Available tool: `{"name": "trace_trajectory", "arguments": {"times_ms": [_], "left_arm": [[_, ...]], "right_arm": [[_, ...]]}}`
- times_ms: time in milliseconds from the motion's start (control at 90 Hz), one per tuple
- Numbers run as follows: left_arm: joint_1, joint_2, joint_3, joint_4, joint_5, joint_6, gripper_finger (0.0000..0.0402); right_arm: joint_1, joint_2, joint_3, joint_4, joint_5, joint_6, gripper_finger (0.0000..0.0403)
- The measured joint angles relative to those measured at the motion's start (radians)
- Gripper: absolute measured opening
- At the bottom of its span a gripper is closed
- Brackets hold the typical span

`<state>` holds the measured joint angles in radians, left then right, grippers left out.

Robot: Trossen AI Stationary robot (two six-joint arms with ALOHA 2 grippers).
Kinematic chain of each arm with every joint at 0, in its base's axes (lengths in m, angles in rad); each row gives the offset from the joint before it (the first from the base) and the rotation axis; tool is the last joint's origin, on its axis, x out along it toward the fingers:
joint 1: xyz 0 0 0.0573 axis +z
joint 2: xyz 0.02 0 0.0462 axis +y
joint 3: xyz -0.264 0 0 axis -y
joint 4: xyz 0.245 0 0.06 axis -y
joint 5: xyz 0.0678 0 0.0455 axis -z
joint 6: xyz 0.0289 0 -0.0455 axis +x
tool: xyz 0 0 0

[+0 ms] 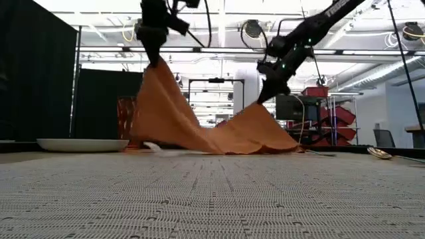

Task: Set table place
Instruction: Fold the orange napkin

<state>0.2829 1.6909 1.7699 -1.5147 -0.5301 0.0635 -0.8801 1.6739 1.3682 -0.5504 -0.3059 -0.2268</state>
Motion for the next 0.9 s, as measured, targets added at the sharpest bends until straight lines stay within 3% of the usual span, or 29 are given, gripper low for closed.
{"name": "trace_trajectory", "arguments": {"times_ms": [333, 900], "left_arm": [[-0.050, -0.043, 0.000, -0.057, -0.039, -0.064, 0.0000], [-0.173, -0.201, 0.001, -0.058, -0.110, -0.185, 0.0000]], "right_arm": [[0.089, -0.163, 0.000, -0.079, 0.112, 0.002, 0.0000], [0.376, -0.506, 0.000, -0.263, 0.459, 0.058, 0.0000]]}}
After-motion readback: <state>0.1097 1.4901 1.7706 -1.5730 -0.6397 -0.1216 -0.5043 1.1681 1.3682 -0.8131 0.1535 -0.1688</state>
